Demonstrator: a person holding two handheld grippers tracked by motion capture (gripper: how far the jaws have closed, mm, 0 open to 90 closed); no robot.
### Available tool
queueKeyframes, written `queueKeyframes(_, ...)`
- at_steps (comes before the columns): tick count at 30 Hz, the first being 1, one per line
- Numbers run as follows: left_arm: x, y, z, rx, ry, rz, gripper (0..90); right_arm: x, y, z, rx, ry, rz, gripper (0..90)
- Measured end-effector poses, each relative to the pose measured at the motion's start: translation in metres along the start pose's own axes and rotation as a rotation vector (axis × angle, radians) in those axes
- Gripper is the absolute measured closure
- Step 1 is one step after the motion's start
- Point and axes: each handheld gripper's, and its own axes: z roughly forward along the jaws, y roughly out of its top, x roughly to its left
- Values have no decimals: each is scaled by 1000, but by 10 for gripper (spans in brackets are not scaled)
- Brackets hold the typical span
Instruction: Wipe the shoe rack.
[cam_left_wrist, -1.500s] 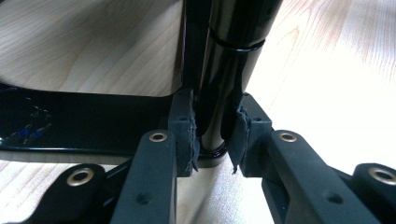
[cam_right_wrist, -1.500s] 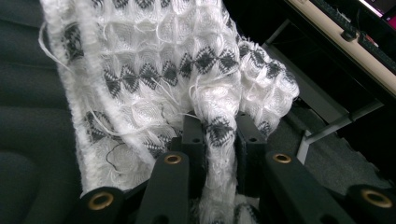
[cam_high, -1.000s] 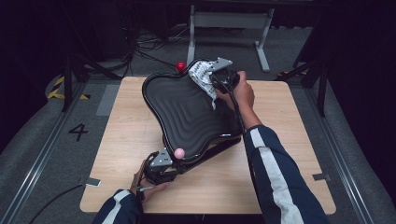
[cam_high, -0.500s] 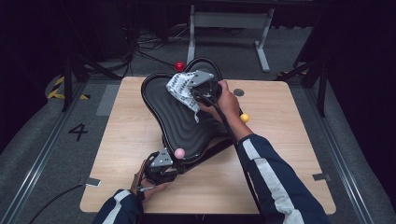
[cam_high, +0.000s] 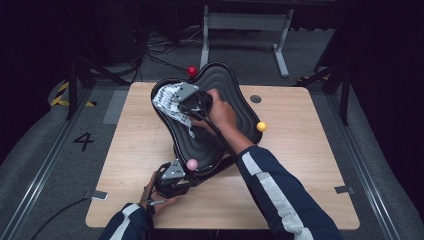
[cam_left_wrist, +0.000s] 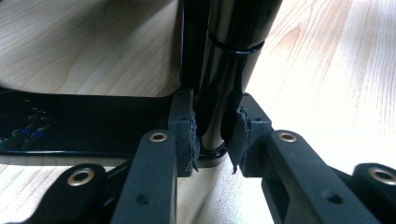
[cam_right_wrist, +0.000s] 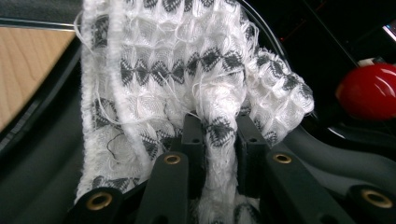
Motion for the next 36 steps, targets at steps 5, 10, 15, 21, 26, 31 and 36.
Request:
queueKeyframes(5,0,0,0,-1,0,-1,726,3,2,0,1,0,-11,778)
queueKeyframes(10,1,0,0,-1,-2,-3,725,-7,-8,-2,-9,21,33,777)
queueKeyframes(15,1,0,0,-2,-2,-1,725,-25,-24,-5,22,-26,67,778)
queueKeyframes(21,1,0,0,-4,-5,-6,725,-48,-45,-8,47,-74,124,778)
queueKeyframes(26,1,0,0,-6,-4,-2,725,-67,-65,-12,84,-126,161,777)
queueKeyframes(31,1,0,0,-8,-8,-6,724,-85,-87,-16,109,-183,229,773)
queueKeyframes(36,1,0,-1,-3,-9,-10,723,-93,-106,-19,114,-215,243,778)
